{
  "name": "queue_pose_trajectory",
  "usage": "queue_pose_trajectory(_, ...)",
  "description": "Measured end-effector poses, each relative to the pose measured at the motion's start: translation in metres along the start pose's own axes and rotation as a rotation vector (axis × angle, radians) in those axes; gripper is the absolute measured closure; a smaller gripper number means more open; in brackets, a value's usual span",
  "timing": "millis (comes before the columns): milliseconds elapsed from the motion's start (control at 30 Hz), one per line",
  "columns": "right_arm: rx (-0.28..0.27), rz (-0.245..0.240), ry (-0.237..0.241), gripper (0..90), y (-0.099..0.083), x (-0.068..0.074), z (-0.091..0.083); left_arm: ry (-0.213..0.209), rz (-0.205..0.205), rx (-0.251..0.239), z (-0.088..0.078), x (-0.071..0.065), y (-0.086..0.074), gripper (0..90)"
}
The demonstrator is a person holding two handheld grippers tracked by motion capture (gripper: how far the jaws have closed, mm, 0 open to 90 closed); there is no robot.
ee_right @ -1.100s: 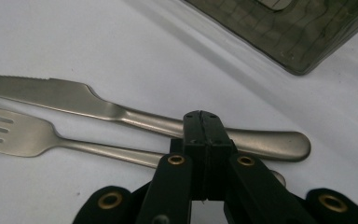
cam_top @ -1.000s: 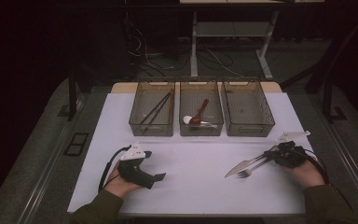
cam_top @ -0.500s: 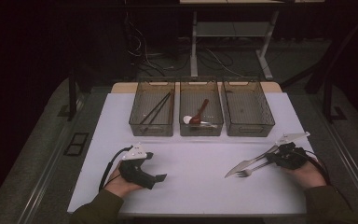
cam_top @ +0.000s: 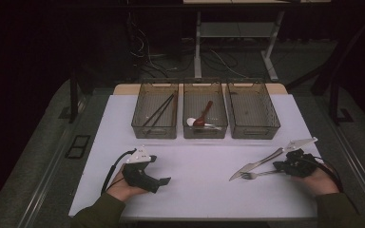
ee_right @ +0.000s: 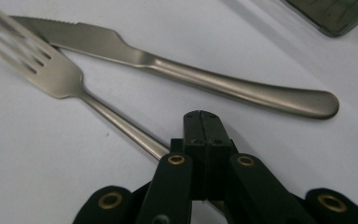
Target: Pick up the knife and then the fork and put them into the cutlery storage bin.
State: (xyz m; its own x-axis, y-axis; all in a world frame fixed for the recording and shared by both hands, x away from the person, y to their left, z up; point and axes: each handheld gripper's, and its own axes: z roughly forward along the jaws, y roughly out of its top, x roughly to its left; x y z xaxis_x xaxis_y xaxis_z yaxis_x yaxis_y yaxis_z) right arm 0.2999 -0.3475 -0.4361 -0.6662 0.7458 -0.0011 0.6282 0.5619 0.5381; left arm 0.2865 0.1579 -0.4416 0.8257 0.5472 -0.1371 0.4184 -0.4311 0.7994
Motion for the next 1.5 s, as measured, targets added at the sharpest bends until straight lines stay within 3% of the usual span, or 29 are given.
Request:
queue_pose_trajectory(433,0.030,-0.015,0.028,89.6,-0.010,0.012,-0.009,0.048,-0.010,0.001,-0.001,0.000,0.001,4.7)
queue_pose_trajectory(867,0.078,-0.093,0.086,89.6,-0.019,0.031,-0.019,0.047,0.003,0.015,-0.001,0.001,0.001,5.1)
queue_pose_trajectory(1033,0.100,-0.095,0.087,89.4,-0.017,0.034,-0.022,0.045,0.004,0.018,-0.001,0.001,0.001,5.3)
queue_pose_trajectory(1100,0.098,-0.088,0.095,83.5,-0.010,0.033,-0.027,0.045,0.000,0.015,-0.001,0.001,0.001,5.4)
queue_pose_trajectory(1233,0.148,-0.110,0.127,78.2,0.008,0.040,-0.028,0.043,0.002,0.014,-0.001,0.001,0.000,5.4)
queue_pose_trajectory(1500,0.310,-0.219,0.134,78.1,0.036,0.055,-0.005,0.043,0.014,0.016,-0.001,0.000,0.000,5.4)
